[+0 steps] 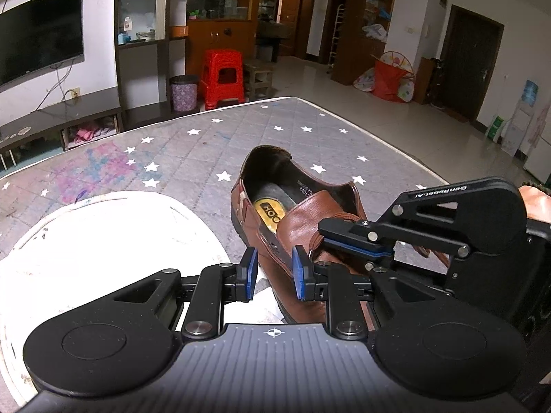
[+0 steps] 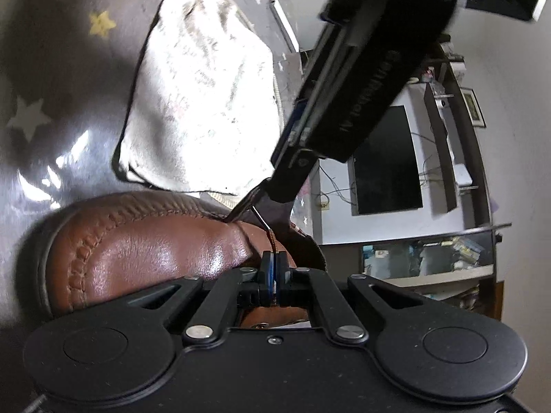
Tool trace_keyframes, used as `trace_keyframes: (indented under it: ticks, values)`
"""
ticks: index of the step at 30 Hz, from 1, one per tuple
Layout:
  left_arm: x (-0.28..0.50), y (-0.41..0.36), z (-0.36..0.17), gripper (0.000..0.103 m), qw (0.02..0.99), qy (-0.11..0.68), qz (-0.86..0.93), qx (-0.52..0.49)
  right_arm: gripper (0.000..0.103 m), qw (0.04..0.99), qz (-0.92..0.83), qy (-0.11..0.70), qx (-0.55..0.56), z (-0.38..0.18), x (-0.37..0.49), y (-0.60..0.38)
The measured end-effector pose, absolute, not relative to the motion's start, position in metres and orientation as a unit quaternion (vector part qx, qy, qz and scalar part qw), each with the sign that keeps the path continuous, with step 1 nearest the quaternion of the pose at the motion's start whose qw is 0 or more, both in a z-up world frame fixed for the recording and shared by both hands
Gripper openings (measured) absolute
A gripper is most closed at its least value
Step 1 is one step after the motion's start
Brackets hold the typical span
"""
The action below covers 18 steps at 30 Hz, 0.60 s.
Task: Lace up shoes with both hands
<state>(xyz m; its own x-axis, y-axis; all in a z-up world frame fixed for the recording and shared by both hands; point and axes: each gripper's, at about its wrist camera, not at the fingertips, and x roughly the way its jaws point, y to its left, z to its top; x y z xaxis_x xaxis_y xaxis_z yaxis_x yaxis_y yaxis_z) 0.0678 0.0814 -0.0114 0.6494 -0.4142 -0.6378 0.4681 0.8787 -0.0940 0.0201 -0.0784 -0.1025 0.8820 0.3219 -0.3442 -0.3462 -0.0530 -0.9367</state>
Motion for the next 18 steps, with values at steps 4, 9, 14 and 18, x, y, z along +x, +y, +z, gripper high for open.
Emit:
trace_keyframes:
  ticks: [4,9,14,18]
  values:
    - [0.068,0.081,-0.014,0.023,0.907,0.341,-0.243,0.039,0.001,0.682,0.239,0.003,-0.691,-0.108,0.02,-0.076]
    - [0.064,0.078,-0.013,0.026,0.908,0.335,-0.247,0.052,0.001,0.683,0.255,-0.001,-0.684,-0.103,0.015,-0.078]
    - [0.059,0.073,-0.011,0.028,0.908,0.328,-0.251,0.068,0.001,0.689,0.272,0.004,-0.672,-0.097,0.014,-0.078]
    - [0.053,0.07,-0.011,0.028,0.907,0.323,-0.254,0.089,0.001,0.687,0.291,0.017,-0.666,-0.091,0.012,-0.08]
